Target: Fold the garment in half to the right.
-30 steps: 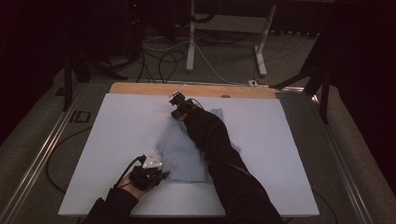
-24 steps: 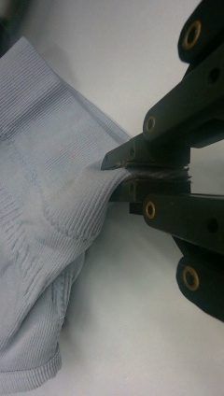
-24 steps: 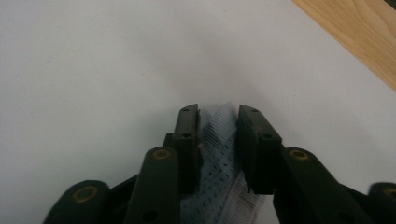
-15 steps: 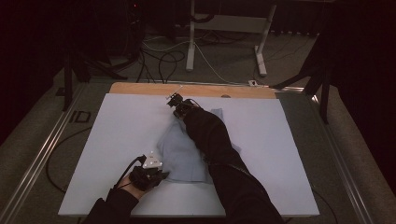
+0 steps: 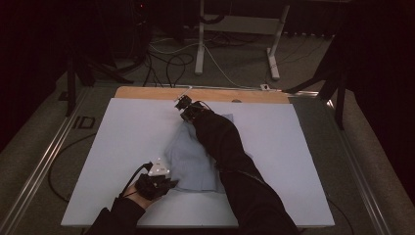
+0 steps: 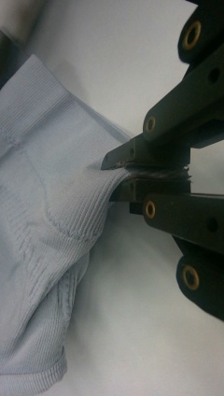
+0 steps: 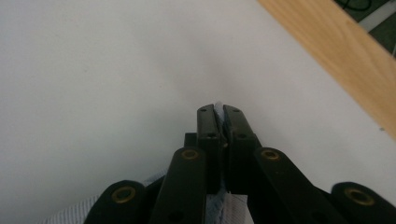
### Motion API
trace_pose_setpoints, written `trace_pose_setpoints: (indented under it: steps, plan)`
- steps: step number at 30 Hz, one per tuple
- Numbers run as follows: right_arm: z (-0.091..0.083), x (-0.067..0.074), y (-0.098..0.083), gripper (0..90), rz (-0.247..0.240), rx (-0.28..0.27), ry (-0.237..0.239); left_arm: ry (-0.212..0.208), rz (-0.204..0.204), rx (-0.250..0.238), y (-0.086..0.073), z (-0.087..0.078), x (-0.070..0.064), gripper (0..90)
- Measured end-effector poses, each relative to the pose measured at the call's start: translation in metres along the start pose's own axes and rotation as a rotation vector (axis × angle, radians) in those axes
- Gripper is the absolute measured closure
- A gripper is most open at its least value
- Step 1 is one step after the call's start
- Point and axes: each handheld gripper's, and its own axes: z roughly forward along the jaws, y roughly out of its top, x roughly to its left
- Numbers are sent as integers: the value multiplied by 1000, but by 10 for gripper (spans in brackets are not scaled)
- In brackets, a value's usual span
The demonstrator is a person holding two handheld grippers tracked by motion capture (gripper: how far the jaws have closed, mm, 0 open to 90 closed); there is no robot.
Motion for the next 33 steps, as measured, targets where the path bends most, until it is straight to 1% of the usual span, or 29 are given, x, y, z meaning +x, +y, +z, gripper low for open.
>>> trace_pose_setpoints:
  steps: [2, 3, 5, 8, 11, 15, 20, 21, 23, 24, 25, 27, 30, 32, 33]
  plan:
    - [-2, 0, 1, 873, 6, -3, 5, -1, 1, -1, 1, 0, 0, 867]
    - [-5, -2, 1, 873, 11, -14, 5, 0, 2, -2, 2, -1, -1, 868]
    - [-8, -2, 2, 873, 8, -14, 1, -2, 7, -3, 3, -1, -2, 867]
    - [-13, -3, 2, 873, 16, -27, 14, -2, 5, -4, 4, -2, -2, 868]
    - [-18, -4, 3, 873, 0, -29, 15, 1, 11, -7, 6, -4, -2, 868]
    - [-23, -6, 2, 873, 3, -39, 23, -3, 23, -7, 10, -5, -4, 868]
    - [-29, -9, 3, 873, 6, -45, 32, -5, 27, -7, 13, -7, -6, 868]
    - [-32, -10, 3, 873, 0, -48, 31, -9, 37, -9, 15, -8, -7, 868]
    - [-33, -11, 3, 872, -2, -50, 31, -11, 39, -12, 16, -9, -7, 868]
    - [-35, -12, 3, 872, 9, -58, 31, -11, 39, -12, 16, -9, -7, 868]
    - [-39, -13, 2, 873, 15, -63, 31, -13, 45, -20, 21, -11, -8, 868]
    - [-42, -14, 1, 873, 11, -66, 32, -17, 52, -25, 24, -12, -9, 868]
    - [-48, -18, -1, 873, 21, -80, 33, -20, 56, -30, 28, -13, -11, 868]
    - [-51, -21, -2, 872, 25, -88, 35, -25, 78, -36, 33, -13, -14, 868]
    - [-55, -23, -3, 872, 22, -92, 34, -25, 78, -36, 33, -13, -14, 868]
